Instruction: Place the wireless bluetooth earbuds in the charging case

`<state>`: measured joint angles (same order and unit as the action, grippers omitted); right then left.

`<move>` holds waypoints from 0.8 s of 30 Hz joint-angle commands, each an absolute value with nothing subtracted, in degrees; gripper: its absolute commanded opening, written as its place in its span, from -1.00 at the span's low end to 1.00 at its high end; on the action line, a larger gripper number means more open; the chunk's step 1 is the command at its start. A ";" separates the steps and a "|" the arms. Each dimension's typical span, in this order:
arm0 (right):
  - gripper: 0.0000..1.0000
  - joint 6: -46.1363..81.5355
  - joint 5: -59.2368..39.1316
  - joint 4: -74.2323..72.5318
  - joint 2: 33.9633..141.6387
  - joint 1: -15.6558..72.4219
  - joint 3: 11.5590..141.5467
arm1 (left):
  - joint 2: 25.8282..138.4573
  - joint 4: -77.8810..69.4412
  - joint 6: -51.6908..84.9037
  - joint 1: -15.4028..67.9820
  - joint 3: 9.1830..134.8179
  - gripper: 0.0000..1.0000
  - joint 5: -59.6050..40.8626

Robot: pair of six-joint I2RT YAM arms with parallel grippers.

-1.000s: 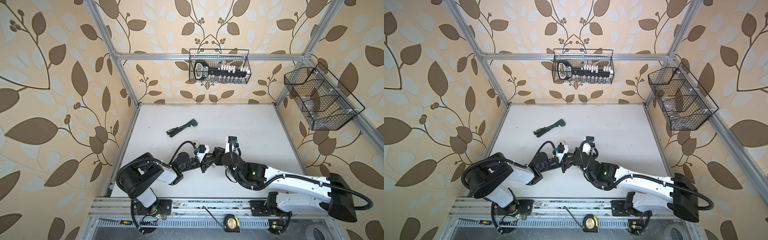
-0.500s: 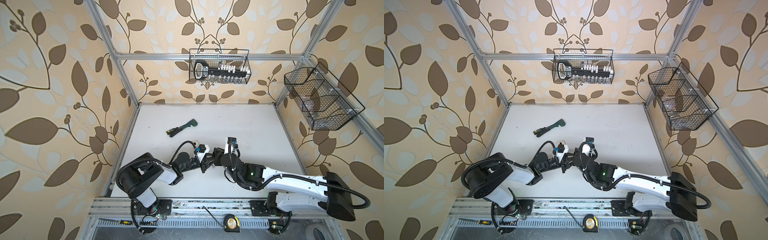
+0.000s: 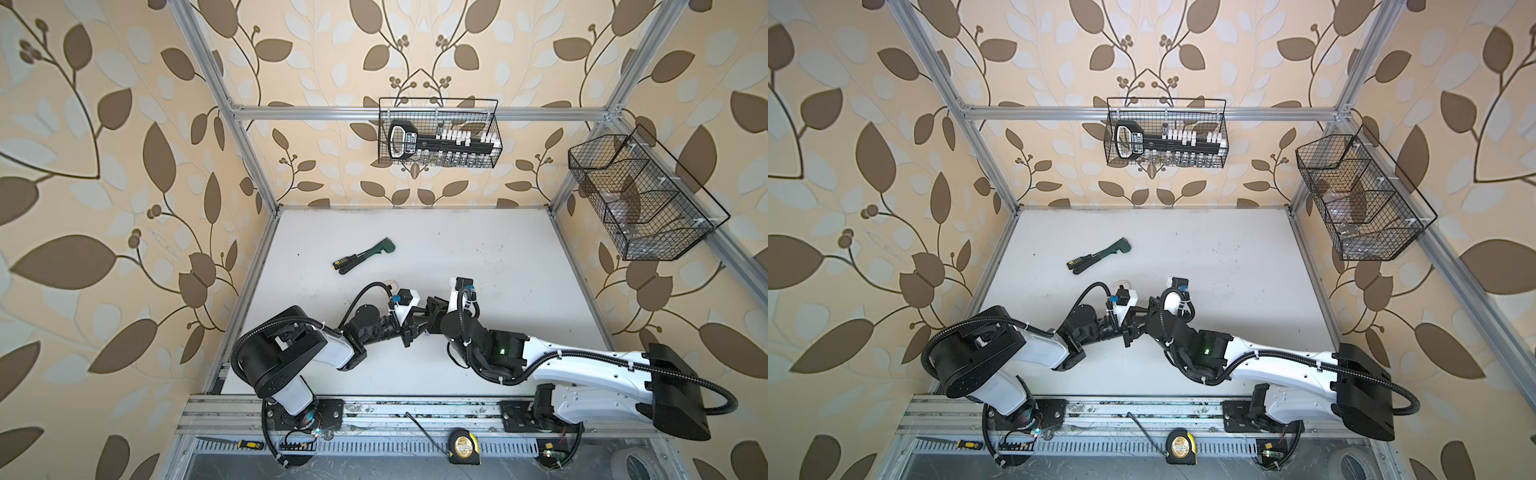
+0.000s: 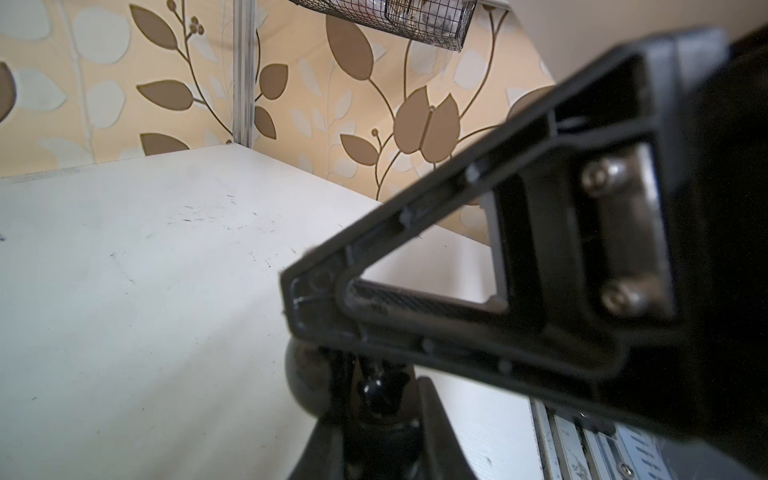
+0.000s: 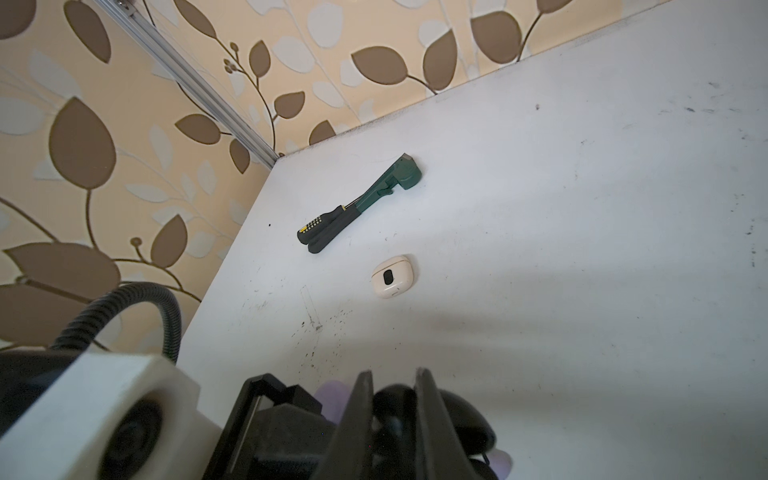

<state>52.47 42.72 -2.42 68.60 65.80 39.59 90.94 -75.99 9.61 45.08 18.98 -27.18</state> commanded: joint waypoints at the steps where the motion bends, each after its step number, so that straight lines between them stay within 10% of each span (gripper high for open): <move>1: -0.69 53.17 43.54 -0.74 67.79 66.53 37.72 | 88.24 -81.57 10.33 45.35 19.60 -1.00 -26.54; 24: -0.68 49.42 44.81 -6.69 67.58 67.66 36.07 | 88.36 -81.57 12.15 45.00 20.72 -1.00 -29.61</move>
<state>50.28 43.75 -5.63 67.05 67.13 37.39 90.48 -76.51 11.57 45.01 19.00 -27.64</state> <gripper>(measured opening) 0.165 0.221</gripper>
